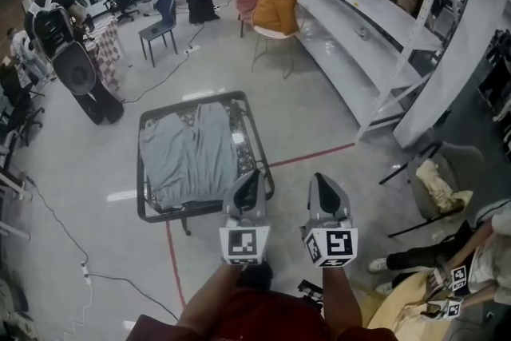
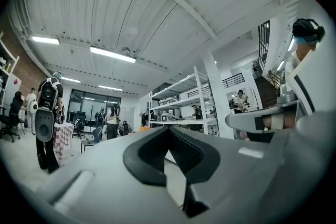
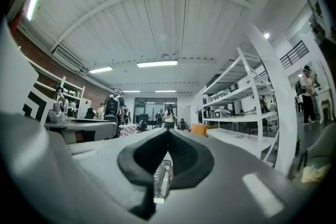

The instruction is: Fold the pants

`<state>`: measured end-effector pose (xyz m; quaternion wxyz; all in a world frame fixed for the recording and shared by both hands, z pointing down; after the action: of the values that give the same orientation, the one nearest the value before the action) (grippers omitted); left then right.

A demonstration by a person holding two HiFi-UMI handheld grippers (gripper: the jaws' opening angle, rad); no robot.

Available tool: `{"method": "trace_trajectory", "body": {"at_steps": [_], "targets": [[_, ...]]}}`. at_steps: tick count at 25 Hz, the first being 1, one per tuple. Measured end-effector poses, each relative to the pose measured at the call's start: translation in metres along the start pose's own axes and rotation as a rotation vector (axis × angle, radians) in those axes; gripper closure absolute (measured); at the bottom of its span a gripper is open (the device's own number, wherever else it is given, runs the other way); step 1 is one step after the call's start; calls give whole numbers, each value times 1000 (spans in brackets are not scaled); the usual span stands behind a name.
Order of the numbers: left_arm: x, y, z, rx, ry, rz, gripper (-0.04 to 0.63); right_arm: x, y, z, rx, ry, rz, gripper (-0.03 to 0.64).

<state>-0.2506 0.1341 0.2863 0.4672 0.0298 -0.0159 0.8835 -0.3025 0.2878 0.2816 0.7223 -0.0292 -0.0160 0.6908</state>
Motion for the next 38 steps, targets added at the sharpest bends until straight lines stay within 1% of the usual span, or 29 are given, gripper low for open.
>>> {"method": "trace_trajectory", "body": {"at_steps": [5,10,13,17,21,24,26,29,32,38], "targets": [[-25,-59,-7,24,-2,-38,592,16,-75,-7,-1,-13,-33,615],[-61,-108,2,4,20,-94,592,17,-143,-16,3,-4,-85,615],[-79,-129,1,17,21,-122,591,16,-176,-19,1,6,-112,615],[-93,-148,2,10,29,-160,592,18,-206,-25,2,15,-143,615],[-97,-169,-6,14,16,-203,592,28,-232,-29,3,21,-181,615],[-99,-193,1,-7,14,-231,592,41,-260,-29,9,11,-211,615],[-99,-213,0,-2,16,-256,592,53,-282,-29,17,13,-241,615],[-93,-250,0,-4,7,-299,592,80,-314,-28,6,9,-283,615],[-83,-291,-2,-11,22,-348,592,112,-346,-31,0,8,-328,615],[-64,-364,-5,-18,25,-446,592,169,-403,-33,2,10,-423,615]]}}
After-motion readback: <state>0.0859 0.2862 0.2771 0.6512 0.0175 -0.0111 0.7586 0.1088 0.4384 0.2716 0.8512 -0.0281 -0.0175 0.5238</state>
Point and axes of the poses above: the fingertips, and each gripper's own axes: y backward along the fingers, x to its right, z out of its underside, the point moved 4 cm from there along y, backward along the fingers, and after that the axes turned 8 degrees about -x, right-handed, at the moved point
